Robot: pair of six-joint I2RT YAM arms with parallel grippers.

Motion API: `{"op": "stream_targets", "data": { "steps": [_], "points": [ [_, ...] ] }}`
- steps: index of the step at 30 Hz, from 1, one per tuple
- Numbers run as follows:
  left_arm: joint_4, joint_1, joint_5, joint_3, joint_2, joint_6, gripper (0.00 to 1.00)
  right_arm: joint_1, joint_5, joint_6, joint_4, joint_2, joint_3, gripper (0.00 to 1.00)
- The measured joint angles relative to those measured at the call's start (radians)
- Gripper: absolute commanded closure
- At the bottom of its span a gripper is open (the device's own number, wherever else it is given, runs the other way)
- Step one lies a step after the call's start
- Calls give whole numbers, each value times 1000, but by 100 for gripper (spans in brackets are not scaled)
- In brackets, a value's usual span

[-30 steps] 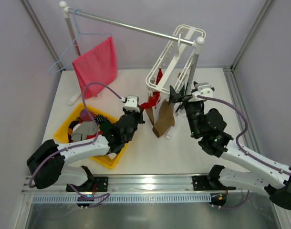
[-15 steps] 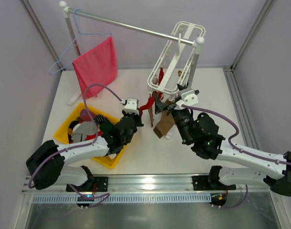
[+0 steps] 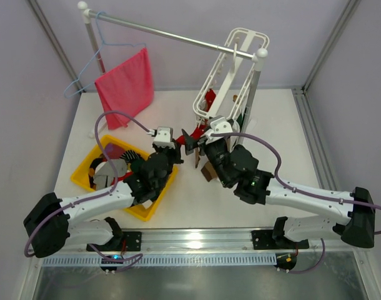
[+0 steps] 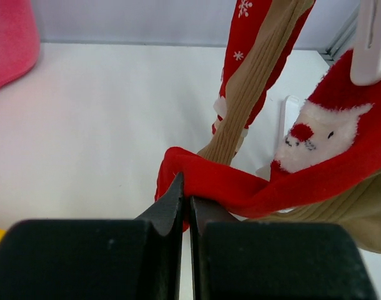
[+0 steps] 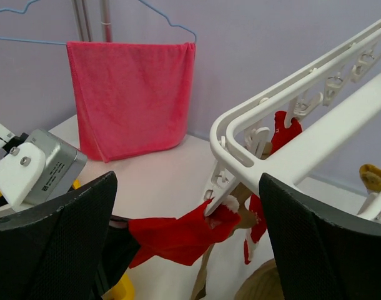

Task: Remove the socks clipped to the hanger

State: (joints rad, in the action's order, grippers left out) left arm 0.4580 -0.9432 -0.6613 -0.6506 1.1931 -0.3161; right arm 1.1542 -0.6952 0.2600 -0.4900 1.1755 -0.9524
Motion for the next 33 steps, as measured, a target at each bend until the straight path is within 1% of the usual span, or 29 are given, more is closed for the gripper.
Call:
{"op": "stream_targets", "data": {
  "steps": [5,11,15,19,27,33],
  "points": [
    [-1,-2,0,13,-32,-11,100,3,-18,-55,12,24,-12,7],
    [-2,-18,-8,36,-46,-18,100,5,-78,-137,60,56,-26,8],
    [0,-25,-16,47,-46,-18,100,9,-132,-163,53,57,-26,8],
    [2,-38,-20,58,-46,-18,100,10,-197,-153,19,90,-26,8],
    [18,-63,-28,68,-46,-18,100,10,-292,-84,-8,234,-67,8],
    [27,-77,-31,79,-46,-17,100,10,-343,-11,-75,256,-69,9]
  ]
}}
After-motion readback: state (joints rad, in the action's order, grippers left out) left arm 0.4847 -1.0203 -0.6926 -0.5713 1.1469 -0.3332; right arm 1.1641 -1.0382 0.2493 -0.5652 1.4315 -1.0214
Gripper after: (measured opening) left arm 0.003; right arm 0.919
